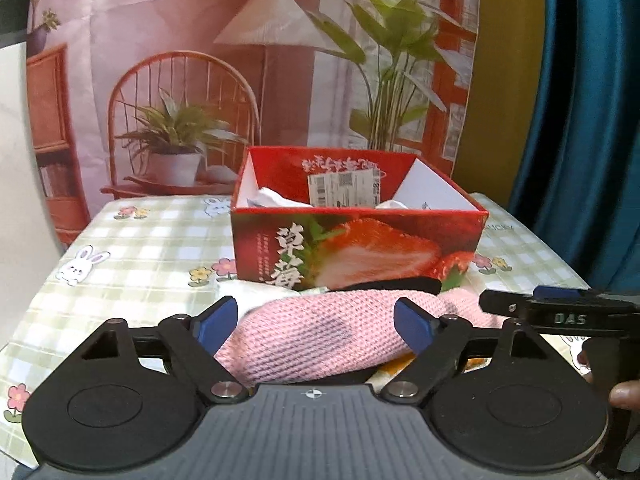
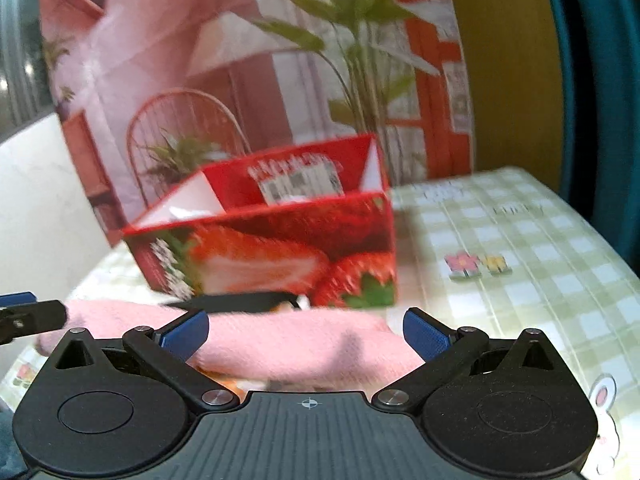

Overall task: Organize soft objects
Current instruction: 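Lower the right tool onto the pink knitted cloth and close on it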

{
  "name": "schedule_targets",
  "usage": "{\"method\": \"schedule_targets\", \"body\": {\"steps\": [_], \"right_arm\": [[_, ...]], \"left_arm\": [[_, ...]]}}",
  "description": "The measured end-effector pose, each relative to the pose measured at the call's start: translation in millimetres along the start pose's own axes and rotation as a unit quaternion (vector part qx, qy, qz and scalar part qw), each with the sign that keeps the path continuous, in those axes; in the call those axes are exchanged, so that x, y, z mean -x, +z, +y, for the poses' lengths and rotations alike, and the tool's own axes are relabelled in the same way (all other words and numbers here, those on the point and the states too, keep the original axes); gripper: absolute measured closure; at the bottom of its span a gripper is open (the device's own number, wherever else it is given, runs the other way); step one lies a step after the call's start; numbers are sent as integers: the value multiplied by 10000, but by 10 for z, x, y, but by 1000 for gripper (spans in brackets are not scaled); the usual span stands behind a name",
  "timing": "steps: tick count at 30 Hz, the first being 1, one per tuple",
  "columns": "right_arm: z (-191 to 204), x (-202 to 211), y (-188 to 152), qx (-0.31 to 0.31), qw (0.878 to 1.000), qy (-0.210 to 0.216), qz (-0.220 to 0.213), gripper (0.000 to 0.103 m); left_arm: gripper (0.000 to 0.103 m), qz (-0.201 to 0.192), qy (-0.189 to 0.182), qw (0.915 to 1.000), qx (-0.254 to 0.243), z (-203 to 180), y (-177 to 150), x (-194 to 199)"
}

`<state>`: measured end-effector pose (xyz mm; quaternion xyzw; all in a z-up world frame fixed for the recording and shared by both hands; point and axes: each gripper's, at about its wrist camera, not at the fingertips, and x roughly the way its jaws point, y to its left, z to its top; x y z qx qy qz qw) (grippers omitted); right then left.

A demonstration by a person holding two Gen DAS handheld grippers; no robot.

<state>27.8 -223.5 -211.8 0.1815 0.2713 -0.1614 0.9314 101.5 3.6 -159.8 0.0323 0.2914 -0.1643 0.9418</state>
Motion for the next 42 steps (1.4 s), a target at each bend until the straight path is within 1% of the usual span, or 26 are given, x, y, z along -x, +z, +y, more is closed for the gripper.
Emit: {"method": "schedule_targets", "body": {"steps": [3, 5, 7, 10, 11, 12, 13, 14, 16, 17, 19, 21, 22, 25, 28, 30, 31, 33, 38, 42], "right_arm": [[-38, -117, -29, -144, 9989, -265, 367, 0], [-77, -154, -58, -205, 9987, -90, 464, 0], [-75, -146, -91, -208, 9990, 102, 391, 0], [-23, -137, -97, -50, 9994, 218, 281, 0], [-26, -133, -98, -67, 9989, 376, 279, 0], [-42, -137, -110, -152, 9981, 529, 277, 0], [-53, -129, -114, -211, 9978, 580, 234, 0], [-56, -121, -128, -225, 9979, 582, 153, 0], [-56, -114, -118, -236, 9982, 536, 145, 0], [-59, -113, -114, -254, 9983, 504, 139, 0], [-72, -99, -124, -291, 9985, 470, 56, 0], [-85, -80, -136, -325, 9985, 438, -79, 0], [-89, -69, -138, -328, 9985, 422, -148, 0], [-116, -55, -123, -410, 9983, 353, -224, 0], [-134, -95, -120, -475, 9978, 464, -36, 0], [-93, -118, -118, -336, 9990, 295, 63, 0], [-84, -133, -118, -303, 9990, 303, 98, 0], [-98, -149, -131, -364, 9986, 380, 92, 0], [-100, -238, -165, -427, 9971, 582, 230, 1], [-61, -304, -164, -369, 9949, 891, 284, 10]], "left_arm": [[16, 95, 21, 9999, 63, 16, -43, -69], [16, 182, 28, 9997, 177, 41, -75, -123], [16, 280, 22, 9992, 274, 73, -104, -180], [17, 418, 18, 9984, 378, 100, -149, -251], [18, 445, -8, 9981, 415, 111, -161, -265], [23, 474, -38, 9979, 450, 123, -171, -278], [32, 509, -82, 9975, 484, 138, -178, -290], [38, 522, -141, 9972, 514, 150, -180, -296], [53, 486, -174, 9973, 521, 154, -186, -287], [58, 445, -172, 9976, 495, 150, -187, -271], [78, 366, -175, 9982, 437, 140, -181, -245], [86, 273, -180, 9985, 446, 145, -174, -213], [88, 227, -192, 9985, 458, 150, -165, -201], [91, 143, -151, 9986, 493, 157, -147, -183], [91, 188, -75, 9983, 548, 176, -148, -206], [91, 243, -53, 9979, 598, 194, -162, -228], [91, 262, -46, 9978, 610, 197, -169, -234], [91, 297, -29, 9977, 611, 196, -177, -248], [91, 411, -11, 9973, 605, 190, -202, -304], [90, 496, -15, 9970, 599, 194, -217, -338]]}}
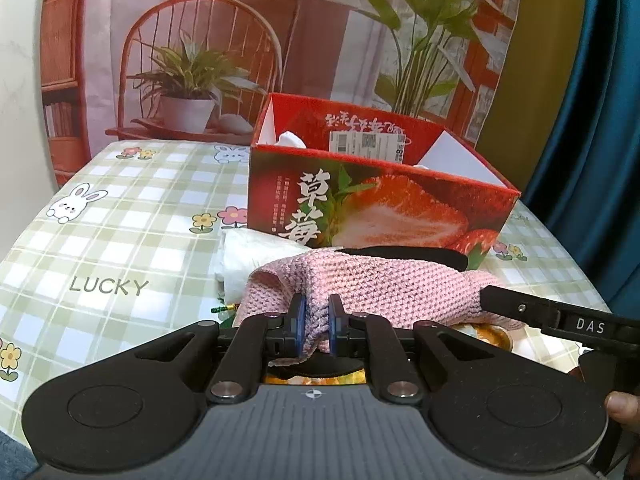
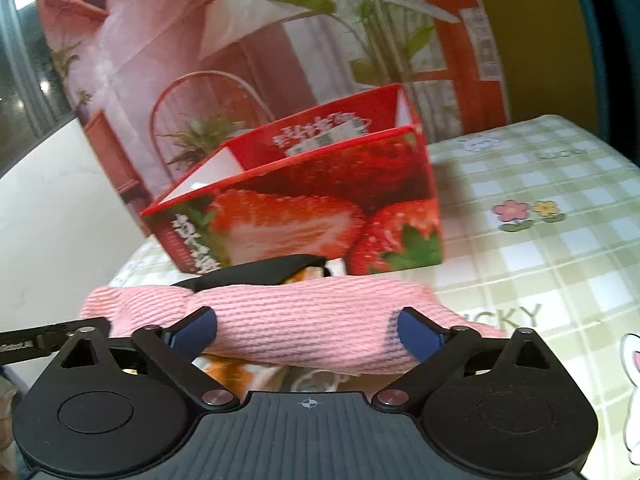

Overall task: Organize soft objects
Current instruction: 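Lower the right tool onto the pink knitted cloth and close on it, then lift the pink knitted cloth with the right tool over the red box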

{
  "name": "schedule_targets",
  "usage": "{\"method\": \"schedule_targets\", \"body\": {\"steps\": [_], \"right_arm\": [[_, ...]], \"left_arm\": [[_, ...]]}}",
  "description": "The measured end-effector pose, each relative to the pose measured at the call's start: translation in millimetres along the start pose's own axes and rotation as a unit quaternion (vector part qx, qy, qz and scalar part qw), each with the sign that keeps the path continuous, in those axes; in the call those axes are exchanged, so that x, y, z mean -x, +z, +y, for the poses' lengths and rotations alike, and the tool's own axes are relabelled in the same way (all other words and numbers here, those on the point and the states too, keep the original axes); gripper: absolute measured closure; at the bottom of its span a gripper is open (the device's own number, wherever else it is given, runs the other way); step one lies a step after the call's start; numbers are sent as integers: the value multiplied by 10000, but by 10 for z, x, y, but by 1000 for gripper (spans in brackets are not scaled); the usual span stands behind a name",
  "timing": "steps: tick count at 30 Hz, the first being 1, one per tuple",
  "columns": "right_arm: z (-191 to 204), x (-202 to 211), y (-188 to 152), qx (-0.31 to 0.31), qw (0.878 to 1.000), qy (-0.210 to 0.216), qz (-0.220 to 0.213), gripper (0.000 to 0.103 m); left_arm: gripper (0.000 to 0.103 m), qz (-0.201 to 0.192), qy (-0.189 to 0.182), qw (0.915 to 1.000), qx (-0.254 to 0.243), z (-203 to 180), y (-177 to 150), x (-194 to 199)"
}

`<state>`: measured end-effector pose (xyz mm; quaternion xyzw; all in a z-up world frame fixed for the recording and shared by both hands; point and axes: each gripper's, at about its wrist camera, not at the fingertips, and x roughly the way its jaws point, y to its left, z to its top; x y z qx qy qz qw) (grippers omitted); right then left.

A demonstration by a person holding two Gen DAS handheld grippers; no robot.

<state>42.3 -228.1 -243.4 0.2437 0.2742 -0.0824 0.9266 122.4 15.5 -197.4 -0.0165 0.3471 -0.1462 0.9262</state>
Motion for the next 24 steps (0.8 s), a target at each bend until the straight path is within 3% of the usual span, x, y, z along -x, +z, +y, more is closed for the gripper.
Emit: {"method": "schedule_targets", "body": {"steps": [16, 24], "right_arm": [[-48, -70, -27, -367, 9972, 623, 184, 46], [48, 9, -41, -133, 9984, 543, 60, 66]], "left_arm": [[89, 135, 16, 9999, 39, -1, -30, -58], [88, 161, 22, 9998, 66, -8, -42, -68]]}}
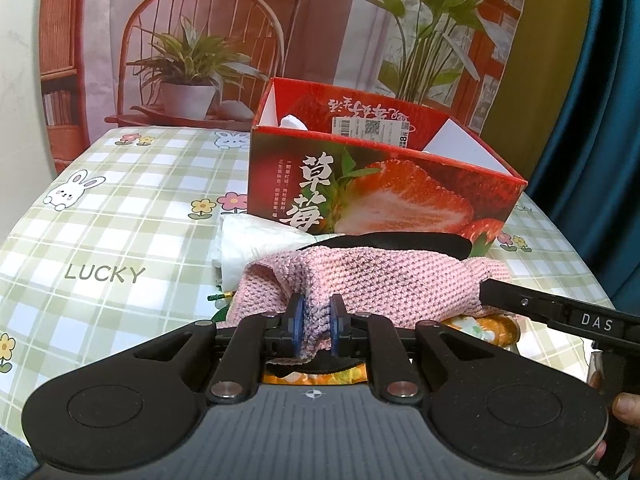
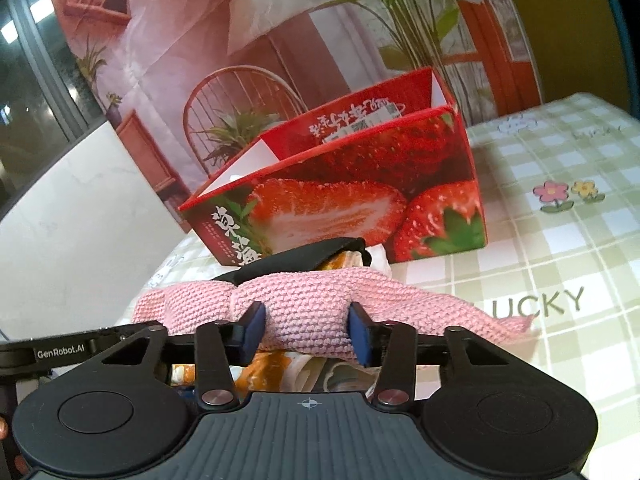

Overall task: Organize soft objects
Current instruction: 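Lift the pink knitted cloth with the right tool over the red box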

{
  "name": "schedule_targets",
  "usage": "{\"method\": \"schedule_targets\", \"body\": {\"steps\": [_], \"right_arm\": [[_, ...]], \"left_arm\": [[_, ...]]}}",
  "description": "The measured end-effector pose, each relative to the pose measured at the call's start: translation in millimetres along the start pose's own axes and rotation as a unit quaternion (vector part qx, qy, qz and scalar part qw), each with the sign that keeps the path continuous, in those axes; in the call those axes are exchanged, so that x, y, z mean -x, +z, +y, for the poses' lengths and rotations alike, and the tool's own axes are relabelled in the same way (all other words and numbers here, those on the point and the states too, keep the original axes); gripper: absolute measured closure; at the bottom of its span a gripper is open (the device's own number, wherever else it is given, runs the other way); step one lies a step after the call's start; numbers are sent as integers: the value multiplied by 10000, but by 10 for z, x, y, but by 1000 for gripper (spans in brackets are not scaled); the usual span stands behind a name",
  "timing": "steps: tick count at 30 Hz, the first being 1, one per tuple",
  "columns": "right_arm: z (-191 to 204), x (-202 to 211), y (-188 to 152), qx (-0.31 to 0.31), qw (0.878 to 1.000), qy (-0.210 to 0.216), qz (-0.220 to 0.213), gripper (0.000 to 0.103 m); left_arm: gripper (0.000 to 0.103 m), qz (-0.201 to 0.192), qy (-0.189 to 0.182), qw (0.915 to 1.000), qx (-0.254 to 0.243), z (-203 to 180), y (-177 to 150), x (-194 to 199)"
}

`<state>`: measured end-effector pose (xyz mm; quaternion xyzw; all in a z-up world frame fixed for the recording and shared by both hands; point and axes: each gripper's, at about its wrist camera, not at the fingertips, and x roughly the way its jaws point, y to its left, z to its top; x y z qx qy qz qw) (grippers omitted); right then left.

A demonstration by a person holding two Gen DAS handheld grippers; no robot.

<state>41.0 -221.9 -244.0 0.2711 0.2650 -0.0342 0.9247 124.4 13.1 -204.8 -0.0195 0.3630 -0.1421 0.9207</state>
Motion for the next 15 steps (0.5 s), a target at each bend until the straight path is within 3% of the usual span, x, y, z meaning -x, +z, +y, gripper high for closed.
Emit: {"method": "schedule_targets", "body": {"steps": [7, 15], "right_arm": [[144, 185, 42, 481, 9980, -63, -402, 81], [269, 346, 105, 874, 9927, -69, -831, 82]], "left_arm": [[89, -70, -72, 9999, -48, -4, -14, 25], [93, -597, -206, 9980, -85, -54, 17, 185]]}}
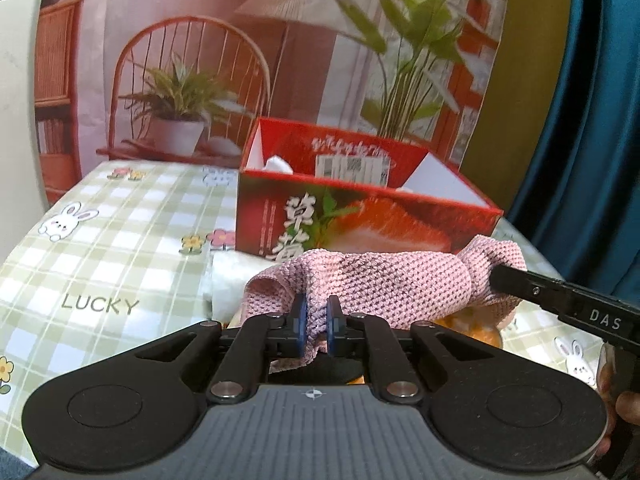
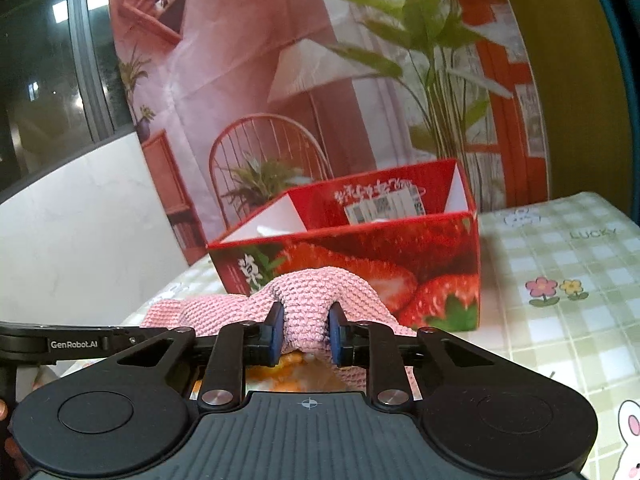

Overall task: Organize soft objects
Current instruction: 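Lift the pink knitted cloth with the right tool over the red box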

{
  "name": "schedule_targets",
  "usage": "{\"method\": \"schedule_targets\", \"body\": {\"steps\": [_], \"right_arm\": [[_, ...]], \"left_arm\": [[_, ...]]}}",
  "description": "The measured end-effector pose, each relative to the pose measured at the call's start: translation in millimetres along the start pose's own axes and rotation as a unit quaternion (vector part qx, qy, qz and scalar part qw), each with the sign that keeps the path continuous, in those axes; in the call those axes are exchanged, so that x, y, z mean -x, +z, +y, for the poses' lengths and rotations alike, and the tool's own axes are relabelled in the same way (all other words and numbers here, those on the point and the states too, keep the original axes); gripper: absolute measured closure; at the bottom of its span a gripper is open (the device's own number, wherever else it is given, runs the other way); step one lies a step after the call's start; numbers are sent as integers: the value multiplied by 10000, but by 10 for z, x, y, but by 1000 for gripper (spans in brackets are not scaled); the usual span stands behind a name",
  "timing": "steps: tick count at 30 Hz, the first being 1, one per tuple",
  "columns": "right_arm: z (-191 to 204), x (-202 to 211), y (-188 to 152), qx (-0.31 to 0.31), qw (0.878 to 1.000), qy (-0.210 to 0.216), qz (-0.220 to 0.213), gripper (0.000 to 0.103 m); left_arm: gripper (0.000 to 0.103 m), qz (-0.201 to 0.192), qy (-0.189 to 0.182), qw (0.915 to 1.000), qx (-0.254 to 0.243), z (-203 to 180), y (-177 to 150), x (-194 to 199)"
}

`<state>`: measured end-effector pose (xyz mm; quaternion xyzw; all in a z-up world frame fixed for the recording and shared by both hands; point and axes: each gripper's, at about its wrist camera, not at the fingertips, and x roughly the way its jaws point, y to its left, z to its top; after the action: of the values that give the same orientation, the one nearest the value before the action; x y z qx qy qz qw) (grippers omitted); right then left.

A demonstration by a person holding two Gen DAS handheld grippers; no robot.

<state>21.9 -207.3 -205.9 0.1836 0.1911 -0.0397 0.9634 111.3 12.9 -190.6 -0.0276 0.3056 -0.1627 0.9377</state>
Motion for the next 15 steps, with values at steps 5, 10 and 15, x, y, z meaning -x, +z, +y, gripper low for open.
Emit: {"method": "schedule_targets", "body": {"steps": [5, 10, 15], "right_arm": [[-4, 42, 67, 35, 9999, 14, -106, 82], [35, 80, 265, 119, 9995, 179, -241, 82], [31, -8, 660, 13, 9980, 569, -277, 82]], "left_arm": [[93, -108, -95, 9999, -11, -29, 78, 32], [93, -371, -263, 9990, -51, -53, 337, 94], [93, -518, -621, 9967, 45, -11, 747, 48]]}}
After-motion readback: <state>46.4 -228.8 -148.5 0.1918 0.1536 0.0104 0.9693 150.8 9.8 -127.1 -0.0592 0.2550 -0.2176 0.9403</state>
